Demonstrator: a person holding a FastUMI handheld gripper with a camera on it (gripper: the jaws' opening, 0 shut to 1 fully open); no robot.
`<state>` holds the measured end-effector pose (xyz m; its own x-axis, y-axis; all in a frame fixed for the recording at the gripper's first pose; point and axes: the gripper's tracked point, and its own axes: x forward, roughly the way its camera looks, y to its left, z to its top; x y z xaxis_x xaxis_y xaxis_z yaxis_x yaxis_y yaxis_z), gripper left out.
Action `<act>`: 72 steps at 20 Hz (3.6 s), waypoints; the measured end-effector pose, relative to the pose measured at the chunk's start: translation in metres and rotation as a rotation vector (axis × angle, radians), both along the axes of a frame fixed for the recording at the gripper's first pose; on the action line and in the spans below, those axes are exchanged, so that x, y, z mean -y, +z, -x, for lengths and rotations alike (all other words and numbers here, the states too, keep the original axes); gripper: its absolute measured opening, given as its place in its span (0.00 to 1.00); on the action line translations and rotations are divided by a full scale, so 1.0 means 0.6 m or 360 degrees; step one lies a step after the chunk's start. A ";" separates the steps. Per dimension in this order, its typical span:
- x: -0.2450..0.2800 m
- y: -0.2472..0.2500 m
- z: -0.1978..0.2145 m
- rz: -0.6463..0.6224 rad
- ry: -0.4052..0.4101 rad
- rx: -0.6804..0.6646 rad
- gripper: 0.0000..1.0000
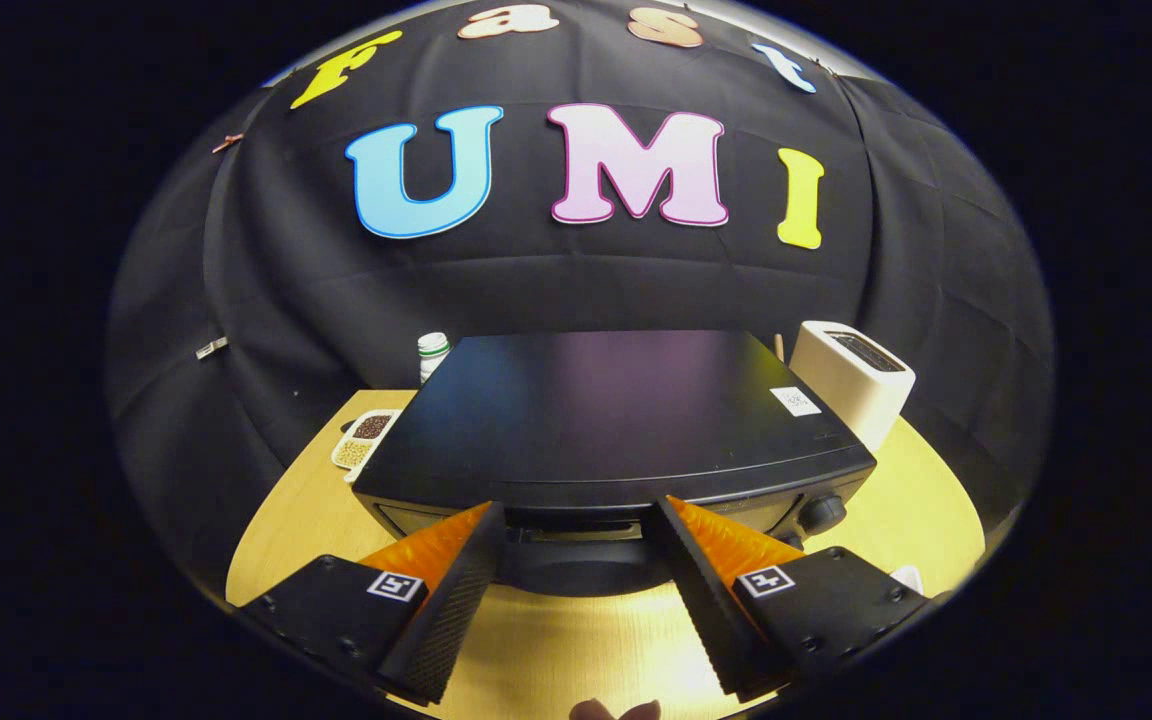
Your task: Open the toaster oven, put the food inside, and close the toaster oven door.
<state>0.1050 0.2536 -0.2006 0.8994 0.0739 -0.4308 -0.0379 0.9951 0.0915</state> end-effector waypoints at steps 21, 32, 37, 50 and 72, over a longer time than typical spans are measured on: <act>0.003 -0.080 0.159 0.0065 0.0036 -0.0189 0.99; -0.001 -0.216 0.239 0.0065 0.0159 -0.0560 0.99; -0.002 -0.214 0.265 0.0051 0.0276 -0.0566 0.99; 0.226 -0.065 0.298 -0.0051 0.0481 -0.0460 0.98; 0.635 -0.316 0.243 -0.0070 0.0429 -0.1088 0.96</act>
